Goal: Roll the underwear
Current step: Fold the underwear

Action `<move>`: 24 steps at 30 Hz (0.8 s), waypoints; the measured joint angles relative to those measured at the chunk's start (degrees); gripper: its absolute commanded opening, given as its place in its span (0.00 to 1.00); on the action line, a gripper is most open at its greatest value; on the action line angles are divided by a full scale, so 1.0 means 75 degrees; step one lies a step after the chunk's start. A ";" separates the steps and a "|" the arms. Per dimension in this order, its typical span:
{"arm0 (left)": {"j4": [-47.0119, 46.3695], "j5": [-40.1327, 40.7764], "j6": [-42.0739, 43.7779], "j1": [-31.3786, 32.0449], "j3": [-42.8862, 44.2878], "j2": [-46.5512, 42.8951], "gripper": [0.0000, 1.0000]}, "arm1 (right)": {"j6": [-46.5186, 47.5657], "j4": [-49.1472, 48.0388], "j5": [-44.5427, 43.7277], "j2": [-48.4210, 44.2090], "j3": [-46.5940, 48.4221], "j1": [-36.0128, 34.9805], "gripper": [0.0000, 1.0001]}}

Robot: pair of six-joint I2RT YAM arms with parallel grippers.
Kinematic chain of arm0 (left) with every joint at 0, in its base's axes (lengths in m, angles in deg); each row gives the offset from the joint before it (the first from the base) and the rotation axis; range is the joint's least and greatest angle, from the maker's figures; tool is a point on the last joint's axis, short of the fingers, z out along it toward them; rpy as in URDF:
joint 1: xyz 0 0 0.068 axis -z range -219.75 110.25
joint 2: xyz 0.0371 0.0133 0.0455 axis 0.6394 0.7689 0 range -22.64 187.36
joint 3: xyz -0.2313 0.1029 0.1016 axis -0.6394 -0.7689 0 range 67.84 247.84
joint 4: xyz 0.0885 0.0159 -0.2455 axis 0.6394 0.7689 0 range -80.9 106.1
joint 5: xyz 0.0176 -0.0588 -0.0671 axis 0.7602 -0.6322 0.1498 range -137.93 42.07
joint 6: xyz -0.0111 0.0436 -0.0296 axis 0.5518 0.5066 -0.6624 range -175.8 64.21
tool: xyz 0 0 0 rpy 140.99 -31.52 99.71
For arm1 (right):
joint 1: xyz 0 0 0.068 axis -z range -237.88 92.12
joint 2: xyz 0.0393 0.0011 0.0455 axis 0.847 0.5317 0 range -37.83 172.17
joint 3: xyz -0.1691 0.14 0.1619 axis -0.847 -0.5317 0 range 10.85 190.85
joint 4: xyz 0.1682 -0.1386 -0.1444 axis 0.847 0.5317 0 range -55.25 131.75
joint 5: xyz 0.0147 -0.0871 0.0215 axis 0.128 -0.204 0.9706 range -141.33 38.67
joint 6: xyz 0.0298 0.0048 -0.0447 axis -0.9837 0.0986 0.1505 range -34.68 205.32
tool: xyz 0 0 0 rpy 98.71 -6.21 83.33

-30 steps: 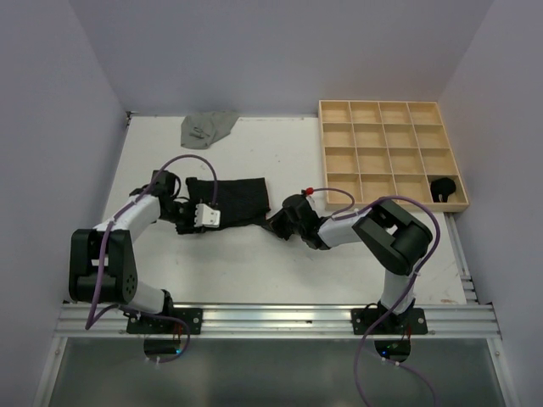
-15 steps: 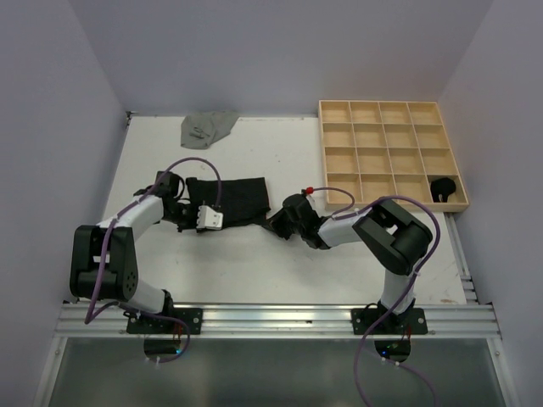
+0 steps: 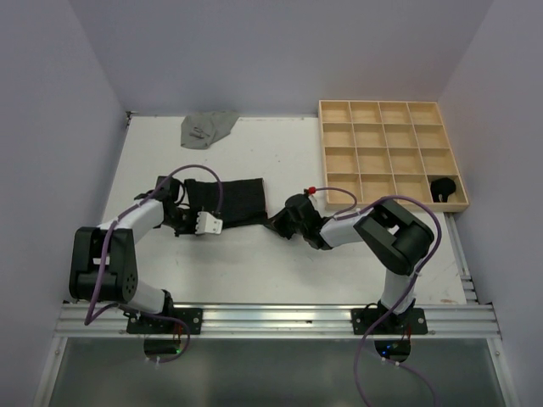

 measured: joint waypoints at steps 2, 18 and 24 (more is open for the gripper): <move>0.0000 0.0023 0.0000 0.0000 -0.0015 -0.0035 0.00 | 0.0003 -0.0038 -0.0009 -0.0009 -0.0026 0.0000 0.00; 0.0079 0.0038 0.0096 -0.0009 -0.0044 -0.0411 0.42 | 0.0376 -0.0198 0.0064 -0.0108 -0.0154 0.0009 0.24; 0.0618 -0.0493 -0.0213 -0.0012 0.0376 -0.0717 0.43 | 0.1306 0.1294 -0.0090 -0.1139 -0.0117 -0.0026 0.27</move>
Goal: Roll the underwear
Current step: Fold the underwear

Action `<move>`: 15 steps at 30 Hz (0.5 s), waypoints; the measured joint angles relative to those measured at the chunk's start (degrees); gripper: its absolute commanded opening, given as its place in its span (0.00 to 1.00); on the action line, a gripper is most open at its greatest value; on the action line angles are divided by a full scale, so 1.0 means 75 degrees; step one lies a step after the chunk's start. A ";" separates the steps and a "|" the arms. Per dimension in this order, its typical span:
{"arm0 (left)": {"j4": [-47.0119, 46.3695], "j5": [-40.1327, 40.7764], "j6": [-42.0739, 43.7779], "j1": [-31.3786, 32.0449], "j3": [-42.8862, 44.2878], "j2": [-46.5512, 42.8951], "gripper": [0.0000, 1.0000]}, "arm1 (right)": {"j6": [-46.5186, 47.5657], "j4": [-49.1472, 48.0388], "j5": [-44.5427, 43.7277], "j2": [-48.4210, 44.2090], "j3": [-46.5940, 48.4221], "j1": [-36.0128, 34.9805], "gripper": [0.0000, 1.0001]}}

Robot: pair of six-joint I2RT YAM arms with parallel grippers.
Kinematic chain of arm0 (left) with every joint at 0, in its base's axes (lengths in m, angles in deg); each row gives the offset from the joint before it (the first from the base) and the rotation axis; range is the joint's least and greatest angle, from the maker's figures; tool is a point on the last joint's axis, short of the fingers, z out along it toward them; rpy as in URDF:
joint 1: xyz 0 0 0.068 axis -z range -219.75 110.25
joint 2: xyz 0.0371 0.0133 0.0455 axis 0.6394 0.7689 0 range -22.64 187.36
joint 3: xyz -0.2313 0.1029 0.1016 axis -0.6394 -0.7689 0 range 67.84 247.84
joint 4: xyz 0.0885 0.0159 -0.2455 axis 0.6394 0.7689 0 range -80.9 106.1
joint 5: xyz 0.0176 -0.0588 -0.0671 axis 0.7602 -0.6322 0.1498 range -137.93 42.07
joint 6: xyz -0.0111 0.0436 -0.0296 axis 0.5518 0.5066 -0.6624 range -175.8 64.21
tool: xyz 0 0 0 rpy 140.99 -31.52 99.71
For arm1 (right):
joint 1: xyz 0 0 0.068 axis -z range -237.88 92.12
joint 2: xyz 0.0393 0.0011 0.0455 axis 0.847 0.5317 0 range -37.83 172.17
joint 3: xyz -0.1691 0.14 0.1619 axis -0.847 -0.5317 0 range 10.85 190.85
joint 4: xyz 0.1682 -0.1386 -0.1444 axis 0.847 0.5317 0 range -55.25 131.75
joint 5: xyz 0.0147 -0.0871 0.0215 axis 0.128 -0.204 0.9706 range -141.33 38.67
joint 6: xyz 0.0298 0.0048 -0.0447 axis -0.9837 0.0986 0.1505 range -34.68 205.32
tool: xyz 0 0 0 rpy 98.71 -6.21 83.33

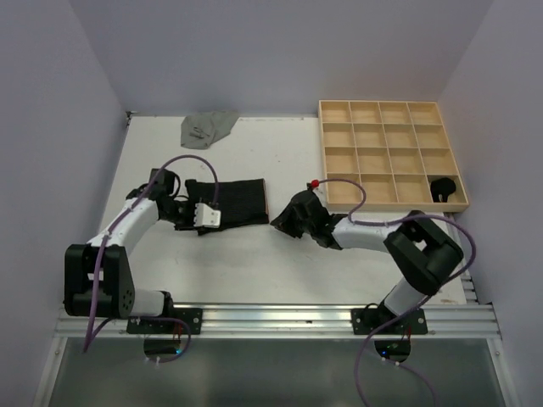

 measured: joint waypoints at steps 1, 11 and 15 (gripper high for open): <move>0.0047 -0.0093 -0.0058 -0.0006 0.0085 -0.0070 0.43 | 0.0219 0.0350 -0.0122 -0.0353 0.0003 -0.0003 0.27; 0.0029 -0.1466 -0.2457 -0.0169 0.1090 -0.0230 0.43 | 0.2203 0.2276 -0.0828 -0.0714 0.2509 0.0178 0.22; -0.0312 -0.1719 -0.3372 -0.0198 0.1107 -0.0207 0.44 | 0.2498 0.2363 -0.0632 0.0425 0.3453 0.0221 0.21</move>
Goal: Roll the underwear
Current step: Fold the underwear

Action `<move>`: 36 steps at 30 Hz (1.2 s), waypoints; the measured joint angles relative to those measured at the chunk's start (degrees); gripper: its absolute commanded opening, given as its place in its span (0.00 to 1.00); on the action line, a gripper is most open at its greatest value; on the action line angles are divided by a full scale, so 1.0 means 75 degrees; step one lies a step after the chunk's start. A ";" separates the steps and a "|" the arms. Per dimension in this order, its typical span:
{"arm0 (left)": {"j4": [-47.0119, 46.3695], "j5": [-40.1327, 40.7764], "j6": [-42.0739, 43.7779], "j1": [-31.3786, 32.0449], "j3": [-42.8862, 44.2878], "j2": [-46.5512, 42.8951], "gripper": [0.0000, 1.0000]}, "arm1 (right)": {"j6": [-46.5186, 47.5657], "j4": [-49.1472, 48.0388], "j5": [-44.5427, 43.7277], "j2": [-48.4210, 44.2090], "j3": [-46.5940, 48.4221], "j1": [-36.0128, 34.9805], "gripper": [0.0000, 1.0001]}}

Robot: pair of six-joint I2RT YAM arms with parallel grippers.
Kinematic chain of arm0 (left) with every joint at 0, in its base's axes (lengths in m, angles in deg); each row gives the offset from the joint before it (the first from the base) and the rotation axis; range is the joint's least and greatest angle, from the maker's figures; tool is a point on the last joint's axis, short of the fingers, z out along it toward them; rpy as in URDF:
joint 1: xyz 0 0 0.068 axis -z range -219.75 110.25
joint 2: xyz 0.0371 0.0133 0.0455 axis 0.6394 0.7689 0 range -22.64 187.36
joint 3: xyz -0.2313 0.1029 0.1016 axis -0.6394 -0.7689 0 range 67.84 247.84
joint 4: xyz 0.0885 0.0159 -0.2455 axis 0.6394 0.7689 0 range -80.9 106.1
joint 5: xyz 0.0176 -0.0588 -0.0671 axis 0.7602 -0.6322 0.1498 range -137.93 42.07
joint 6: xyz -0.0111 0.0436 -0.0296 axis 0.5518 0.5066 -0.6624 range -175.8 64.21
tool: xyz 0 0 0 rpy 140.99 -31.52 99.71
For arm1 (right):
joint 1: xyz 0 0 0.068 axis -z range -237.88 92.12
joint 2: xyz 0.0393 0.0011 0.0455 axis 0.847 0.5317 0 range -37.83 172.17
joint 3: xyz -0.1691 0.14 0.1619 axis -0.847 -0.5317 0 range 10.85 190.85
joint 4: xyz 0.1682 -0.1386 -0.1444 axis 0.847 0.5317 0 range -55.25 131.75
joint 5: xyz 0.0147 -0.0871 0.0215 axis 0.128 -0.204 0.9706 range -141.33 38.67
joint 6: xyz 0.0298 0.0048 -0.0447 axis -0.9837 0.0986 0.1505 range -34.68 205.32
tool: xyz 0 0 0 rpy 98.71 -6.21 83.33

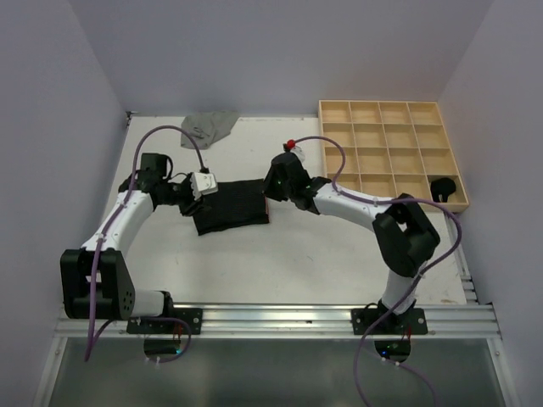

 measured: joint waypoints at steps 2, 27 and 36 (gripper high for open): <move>-0.0248 -0.0047 -0.0423 -0.0015 -0.0006 0.0000 0.44 | 0.0070 0.0064 0.0149 0.0600 0.0402 0.0017 0.19; -0.0938 -0.1157 -0.3072 -0.1000 -0.0017 0.1288 0.40 | 0.0137 -0.1804 0.1376 0.0562 -0.2110 0.0140 0.24; -0.0807 -0.1279 -0.3220 -0.0842 -0.0009 0.1594 0.29 | 0.0953 -0.0906 0.1877 0.0204 -0.1408 0.0134 0.27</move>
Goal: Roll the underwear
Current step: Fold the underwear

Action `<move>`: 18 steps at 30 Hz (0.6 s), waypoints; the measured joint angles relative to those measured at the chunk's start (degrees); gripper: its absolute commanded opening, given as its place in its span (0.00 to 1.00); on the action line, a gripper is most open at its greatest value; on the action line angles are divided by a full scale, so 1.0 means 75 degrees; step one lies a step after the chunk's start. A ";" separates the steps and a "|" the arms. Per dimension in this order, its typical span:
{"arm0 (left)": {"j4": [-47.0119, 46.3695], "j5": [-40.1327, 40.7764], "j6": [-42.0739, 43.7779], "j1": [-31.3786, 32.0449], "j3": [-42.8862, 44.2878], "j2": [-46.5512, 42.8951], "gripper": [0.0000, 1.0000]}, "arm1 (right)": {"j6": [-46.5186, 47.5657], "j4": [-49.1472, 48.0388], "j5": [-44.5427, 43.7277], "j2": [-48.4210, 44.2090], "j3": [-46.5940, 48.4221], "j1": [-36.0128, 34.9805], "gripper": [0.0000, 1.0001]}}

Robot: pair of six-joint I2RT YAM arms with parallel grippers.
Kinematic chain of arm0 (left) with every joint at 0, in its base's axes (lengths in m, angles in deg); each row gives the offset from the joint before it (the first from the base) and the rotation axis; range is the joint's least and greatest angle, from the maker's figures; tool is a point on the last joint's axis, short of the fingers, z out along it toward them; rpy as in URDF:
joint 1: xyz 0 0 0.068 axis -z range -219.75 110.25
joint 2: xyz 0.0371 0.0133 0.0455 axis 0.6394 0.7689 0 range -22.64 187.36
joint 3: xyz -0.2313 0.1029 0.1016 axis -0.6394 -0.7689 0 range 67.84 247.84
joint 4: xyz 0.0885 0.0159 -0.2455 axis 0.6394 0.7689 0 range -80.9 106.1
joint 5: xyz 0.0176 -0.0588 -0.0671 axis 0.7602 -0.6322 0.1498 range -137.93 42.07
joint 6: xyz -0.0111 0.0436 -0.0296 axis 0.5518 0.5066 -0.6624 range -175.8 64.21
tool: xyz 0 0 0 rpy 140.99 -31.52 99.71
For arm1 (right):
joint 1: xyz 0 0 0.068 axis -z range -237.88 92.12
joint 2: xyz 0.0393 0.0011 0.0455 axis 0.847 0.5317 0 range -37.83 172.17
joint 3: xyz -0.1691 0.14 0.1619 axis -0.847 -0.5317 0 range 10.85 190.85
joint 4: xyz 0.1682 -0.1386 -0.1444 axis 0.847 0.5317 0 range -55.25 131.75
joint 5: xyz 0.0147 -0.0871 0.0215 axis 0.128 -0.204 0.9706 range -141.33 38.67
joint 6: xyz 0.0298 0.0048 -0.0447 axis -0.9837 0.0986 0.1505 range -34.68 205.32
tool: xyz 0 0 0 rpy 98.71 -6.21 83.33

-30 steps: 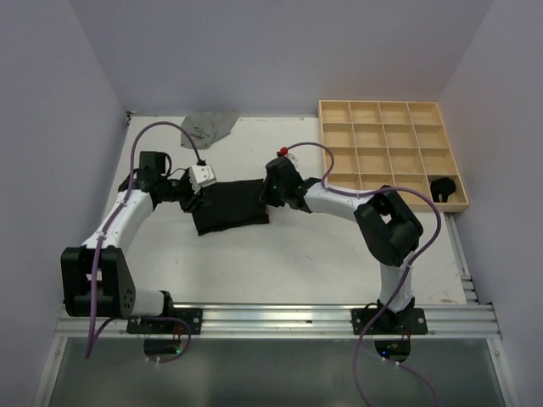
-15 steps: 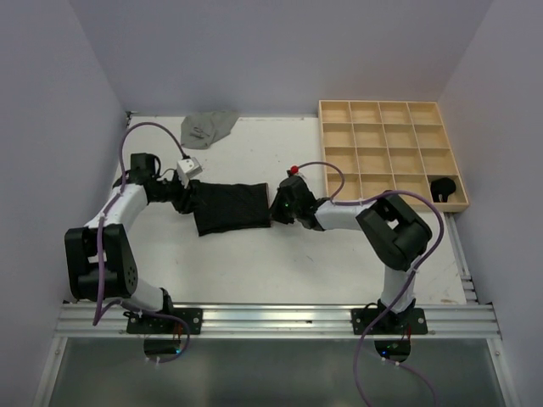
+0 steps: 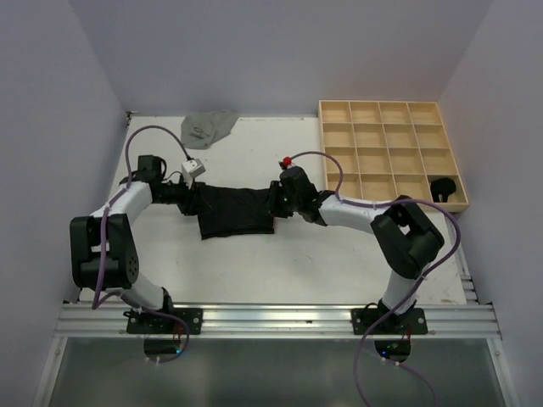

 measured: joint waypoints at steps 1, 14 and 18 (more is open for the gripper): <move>0.0012 -0.0044 -0.0017 0.0020 0.0006 0.0023 0.28 | 0.0032 0.0035 0.0041 0.0003 0.0184 0.0009 0.29; -0.1306 0.0152 -0.2090 0.0047 0.1676 0.1070 0.39 | 0.0624 0.0291 0.0152 0.1821 0.3174 0.0600 0.32; -0.1641 0.0475 -0.2352 0.0050 0.2664 0.1716 0.40 | 0.1005 0.0702 0.0154 0.2299 0.3826 0.0772 0.32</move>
